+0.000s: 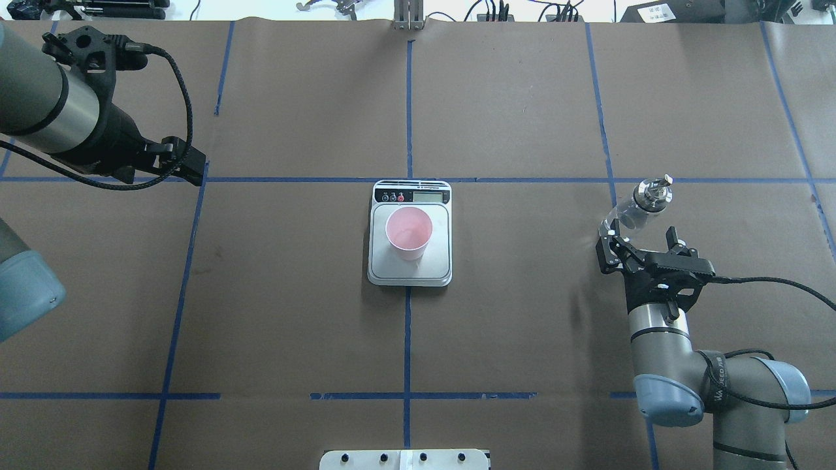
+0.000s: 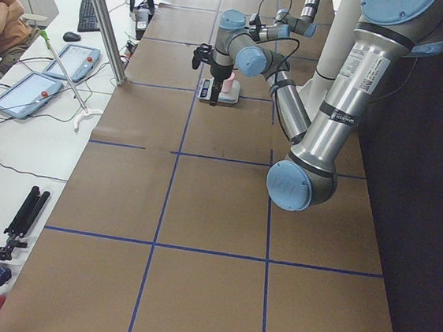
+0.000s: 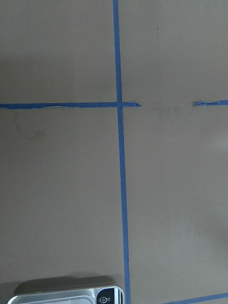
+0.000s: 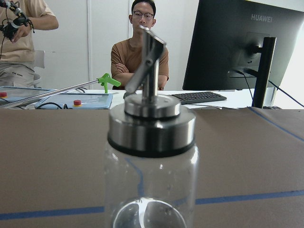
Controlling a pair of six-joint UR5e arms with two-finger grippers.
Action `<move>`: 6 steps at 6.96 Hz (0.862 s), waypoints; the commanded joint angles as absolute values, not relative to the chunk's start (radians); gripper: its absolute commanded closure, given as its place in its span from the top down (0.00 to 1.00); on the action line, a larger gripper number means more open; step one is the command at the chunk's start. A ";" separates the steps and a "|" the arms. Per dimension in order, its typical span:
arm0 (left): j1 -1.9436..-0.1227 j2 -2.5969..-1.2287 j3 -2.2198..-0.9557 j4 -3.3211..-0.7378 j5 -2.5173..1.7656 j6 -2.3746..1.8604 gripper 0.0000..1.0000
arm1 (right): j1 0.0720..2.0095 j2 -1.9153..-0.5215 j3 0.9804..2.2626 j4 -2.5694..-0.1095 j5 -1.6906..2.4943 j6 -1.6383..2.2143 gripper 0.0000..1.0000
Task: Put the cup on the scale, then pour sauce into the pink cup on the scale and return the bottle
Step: 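Close the right gripper around the glass sauce bottle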
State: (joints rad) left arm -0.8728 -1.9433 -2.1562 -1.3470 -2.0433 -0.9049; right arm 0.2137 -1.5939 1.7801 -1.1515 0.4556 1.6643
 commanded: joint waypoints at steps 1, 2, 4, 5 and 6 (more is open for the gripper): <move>-0.873 -1.944 -2.157 -1.347 -2.043 -0.905 1.00 | 0.227 -1.583 1.778 -1.154 0.460 1.657 0.99; -0.873 -1.942 -2.157 -1.347 -2.043 -0.905 1.00 | 0.232 -1.553 1.749 -1.152 0.460 1.657 0.99; -0.873 -1.942 -2.160 -1.347 -2.042 -0.905 1.00 | 0.248 -1.520 1.714 -1.151 0.462 1.654 0.99; -0.874 -1.944 -2.163 -1.345 -2.043 -0.907 1.00 | 0.264 -1.520 1.707 -1.126 0.462 1.632 0.99; -0.873 -1.945 -2.164 -1.345 -2.045 -0.928 1.00 | 0.270 -1.519 1.685 -1.077 0.462 1.605 0.99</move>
State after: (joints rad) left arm -0.8733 -1.9434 -2.1621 -1.3458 -2.0432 -0.9114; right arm 0.2590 -1.5214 1.7057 -1.1221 0.4616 1.6327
